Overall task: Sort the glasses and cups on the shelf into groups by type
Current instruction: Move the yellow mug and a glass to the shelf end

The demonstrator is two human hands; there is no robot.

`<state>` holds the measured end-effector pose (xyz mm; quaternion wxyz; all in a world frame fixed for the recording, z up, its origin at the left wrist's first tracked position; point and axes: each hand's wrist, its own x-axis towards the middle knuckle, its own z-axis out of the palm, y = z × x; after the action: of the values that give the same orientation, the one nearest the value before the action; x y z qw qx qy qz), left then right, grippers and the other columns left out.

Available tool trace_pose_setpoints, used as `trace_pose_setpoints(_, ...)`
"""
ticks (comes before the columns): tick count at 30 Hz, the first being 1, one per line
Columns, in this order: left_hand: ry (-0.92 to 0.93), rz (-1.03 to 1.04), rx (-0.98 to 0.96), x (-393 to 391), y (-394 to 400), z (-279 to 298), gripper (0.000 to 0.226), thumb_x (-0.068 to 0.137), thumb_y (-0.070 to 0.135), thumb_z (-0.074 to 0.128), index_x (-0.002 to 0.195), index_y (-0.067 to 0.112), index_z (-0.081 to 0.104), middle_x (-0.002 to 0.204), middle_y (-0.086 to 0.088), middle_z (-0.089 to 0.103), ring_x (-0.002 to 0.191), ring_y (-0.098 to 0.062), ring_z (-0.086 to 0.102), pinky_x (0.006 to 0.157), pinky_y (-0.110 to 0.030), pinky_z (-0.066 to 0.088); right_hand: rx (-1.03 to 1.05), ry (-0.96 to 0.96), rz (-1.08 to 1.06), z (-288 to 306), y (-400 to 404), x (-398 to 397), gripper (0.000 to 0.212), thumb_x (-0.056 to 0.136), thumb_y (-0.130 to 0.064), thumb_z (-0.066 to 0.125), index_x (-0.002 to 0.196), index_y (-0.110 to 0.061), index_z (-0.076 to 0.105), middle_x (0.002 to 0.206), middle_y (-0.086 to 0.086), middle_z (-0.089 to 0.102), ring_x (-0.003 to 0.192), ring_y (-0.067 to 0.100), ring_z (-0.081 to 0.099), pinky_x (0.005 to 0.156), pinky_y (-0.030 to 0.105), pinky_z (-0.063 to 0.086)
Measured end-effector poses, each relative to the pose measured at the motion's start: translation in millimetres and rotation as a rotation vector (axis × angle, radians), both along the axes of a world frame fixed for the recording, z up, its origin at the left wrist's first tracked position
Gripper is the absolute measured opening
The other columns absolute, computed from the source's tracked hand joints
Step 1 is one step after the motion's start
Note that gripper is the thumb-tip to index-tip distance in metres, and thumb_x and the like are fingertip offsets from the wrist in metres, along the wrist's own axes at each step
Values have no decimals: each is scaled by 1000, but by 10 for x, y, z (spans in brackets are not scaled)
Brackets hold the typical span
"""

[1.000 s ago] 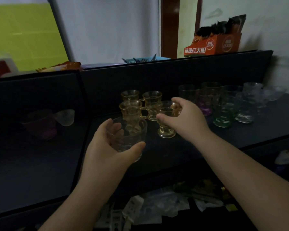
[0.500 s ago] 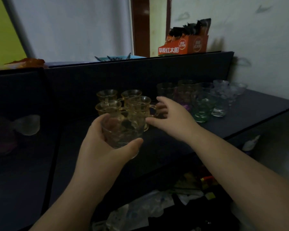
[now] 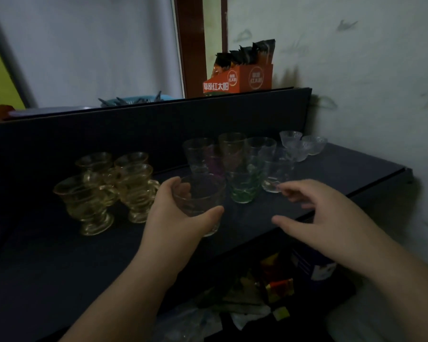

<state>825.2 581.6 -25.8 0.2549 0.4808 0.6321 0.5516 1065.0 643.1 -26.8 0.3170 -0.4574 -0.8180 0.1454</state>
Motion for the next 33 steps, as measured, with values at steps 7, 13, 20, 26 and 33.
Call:
trace_pose_setpoints(7,6,200,-26,307,413,-92,96,66,31,87,145,27,32,128,14,50,109,-3,50,87,-26,43,22,-5,91,30,393,497,62,74,-59,66,132,-38,56,117,-30,54,110,-12,52,92,18,45)
trace_pose_setpoints(13,30,353,-26,391,595,-123,97,68,32,87,146,24,30,136,11,48,115,-5,47,91,-25,41,-25,-50,242,21,675,616,65,70,-64,66,131,-44,53,114,-36,51,112,-19,45,83,9,40)
trace_pose_setpoints(20,58,415,-56,483,781,-97,103,73,32,83,153,26,19,147,7,42,128,-12,44,99,-29,40,-6,-53,345,56,874,651,62,71,-62,65,129,-46,53,113,-36,50,110,-21,42,80,5,36)
trace_pose_setpoints(26,64,447,-82,557,878,-72,110,73,32,83,154,26,10,148,5,41,129,-15,44,100,-32,41,27,-42,384,90,1009,620,62,75,-59,67,133,-42,52,118,-34,48,109,-21,43,79,3,35)
trace_pose_setpoints(33,97,439,-100,628,536,-198,112,68,35,86,154,26,15,143,12,43,128,-5,42,100,-26,38,14,18,463,63,1021,437,61,76,-57,67,133,-41,53,118,-29,52,109,-15,48,83,7,38)
